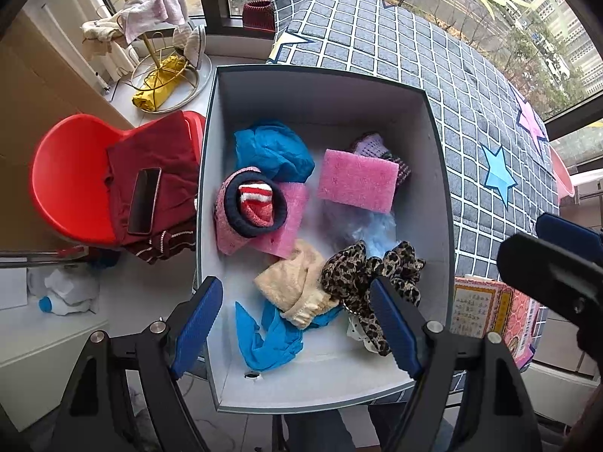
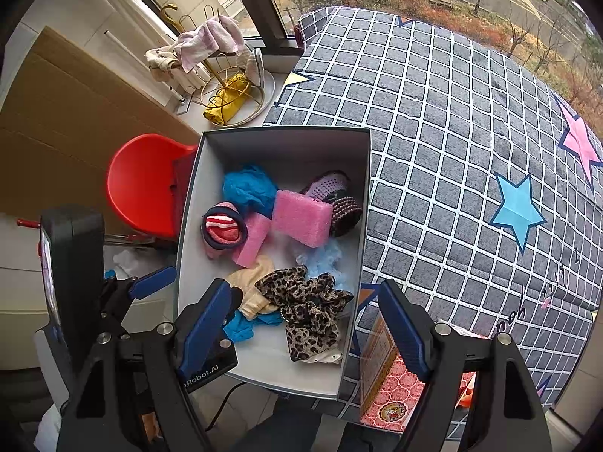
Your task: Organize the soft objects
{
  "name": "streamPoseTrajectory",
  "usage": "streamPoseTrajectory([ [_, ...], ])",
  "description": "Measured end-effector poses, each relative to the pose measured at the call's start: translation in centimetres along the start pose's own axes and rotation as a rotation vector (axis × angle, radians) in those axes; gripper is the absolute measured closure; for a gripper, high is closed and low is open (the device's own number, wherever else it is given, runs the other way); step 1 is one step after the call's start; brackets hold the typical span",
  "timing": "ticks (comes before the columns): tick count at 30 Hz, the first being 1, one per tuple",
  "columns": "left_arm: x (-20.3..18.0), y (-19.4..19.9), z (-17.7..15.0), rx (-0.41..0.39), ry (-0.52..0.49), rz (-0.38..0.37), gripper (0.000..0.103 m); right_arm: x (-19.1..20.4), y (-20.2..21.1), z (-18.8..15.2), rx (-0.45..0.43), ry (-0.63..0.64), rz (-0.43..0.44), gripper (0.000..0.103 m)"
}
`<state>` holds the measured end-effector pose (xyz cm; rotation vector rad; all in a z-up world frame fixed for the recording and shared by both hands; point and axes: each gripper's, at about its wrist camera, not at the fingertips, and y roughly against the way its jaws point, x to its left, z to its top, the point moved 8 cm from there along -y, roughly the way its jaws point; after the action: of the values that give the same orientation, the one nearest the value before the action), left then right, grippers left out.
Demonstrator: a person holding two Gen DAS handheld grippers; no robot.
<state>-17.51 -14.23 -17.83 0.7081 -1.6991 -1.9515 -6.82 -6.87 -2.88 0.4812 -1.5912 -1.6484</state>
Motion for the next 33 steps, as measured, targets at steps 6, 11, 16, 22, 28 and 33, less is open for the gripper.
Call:
streamPoseTrajectory([
  [6,-0.7,1.9,-1.3,-0.007,-0.025,0.022,0.020,-0.1,0.1,-0.3,0.001,0.035,-0.053,0.021],
  [11,-1.2,2.7,-2.4,-0.011,-0.058,0.047,0.020,-0.3,-0.1,-0.7,0.008,0.085,-0.128,0.021],
  [16,-1.1,2.9,-3.1,-0.004,-0.068,0.053,0.020,-0.5,-0.3,-1.0,0.016,0.074,-0.125,0.021],
  [22,-1.1,2.9,-3.7,0.001,-0.085,0.058,0.020,-0.4,-0.3,-1.3,0.017,0.070,-0.132,0.021],
  [28,-1.1,3.1,-3.9,0.005,-0.098,0.058,0.020,-0.4,-0.3,-1.3,0.019,0.068,-0.135,0.021],
  [33,-1.3,3.0,-4.2,0.012,-0.104,0.054,0.020,-0.2,-0.4,-1.5,0.020,0.069,-0.133,0.021],
])
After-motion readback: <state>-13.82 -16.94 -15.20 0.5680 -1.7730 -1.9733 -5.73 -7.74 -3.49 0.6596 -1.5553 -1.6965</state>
